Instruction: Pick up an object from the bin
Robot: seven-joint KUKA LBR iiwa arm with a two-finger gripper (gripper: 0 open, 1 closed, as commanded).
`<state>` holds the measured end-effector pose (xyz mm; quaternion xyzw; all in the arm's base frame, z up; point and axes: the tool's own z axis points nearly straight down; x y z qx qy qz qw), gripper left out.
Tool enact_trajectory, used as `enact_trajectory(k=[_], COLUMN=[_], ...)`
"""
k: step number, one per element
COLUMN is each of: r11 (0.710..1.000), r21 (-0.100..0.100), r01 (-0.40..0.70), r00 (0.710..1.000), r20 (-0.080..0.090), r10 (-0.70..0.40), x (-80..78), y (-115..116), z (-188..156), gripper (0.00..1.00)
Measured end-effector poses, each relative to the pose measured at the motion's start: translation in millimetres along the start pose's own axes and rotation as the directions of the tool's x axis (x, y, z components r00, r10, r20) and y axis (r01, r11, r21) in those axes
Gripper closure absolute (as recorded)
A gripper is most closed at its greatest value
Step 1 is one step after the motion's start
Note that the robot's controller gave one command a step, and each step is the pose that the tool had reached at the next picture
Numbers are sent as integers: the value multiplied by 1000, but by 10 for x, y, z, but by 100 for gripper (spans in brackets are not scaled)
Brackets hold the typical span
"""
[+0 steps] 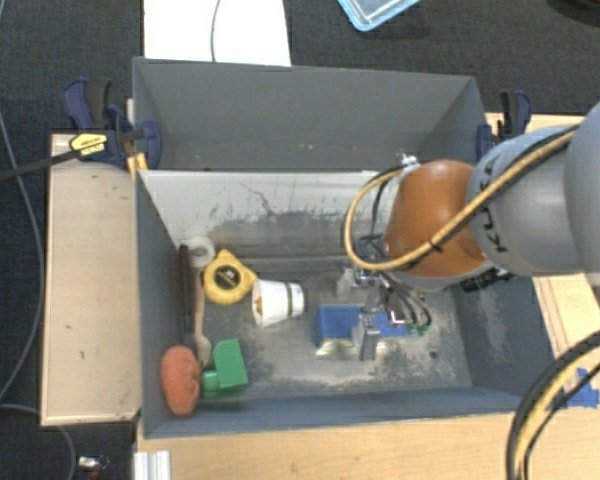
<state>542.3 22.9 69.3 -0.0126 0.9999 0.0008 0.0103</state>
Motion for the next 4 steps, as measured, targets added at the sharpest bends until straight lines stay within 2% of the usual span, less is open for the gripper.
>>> enact_trajectory(k=[1, 2, 3, 4], r11=[901, 901, 914, 911], r21=[-6, -6, -8, -9], r01=[435, 433, 407, 412], r00=[901, 901, 914, 911], r20=[-2, -2, -7, -8], r10=[-435, -433, -407, -412], x=[317, 317, 345, 202], y=[53, 53, -48, -60], z=[-40, -41, -661, -1416], gripper=[100, 100, 100, 100])
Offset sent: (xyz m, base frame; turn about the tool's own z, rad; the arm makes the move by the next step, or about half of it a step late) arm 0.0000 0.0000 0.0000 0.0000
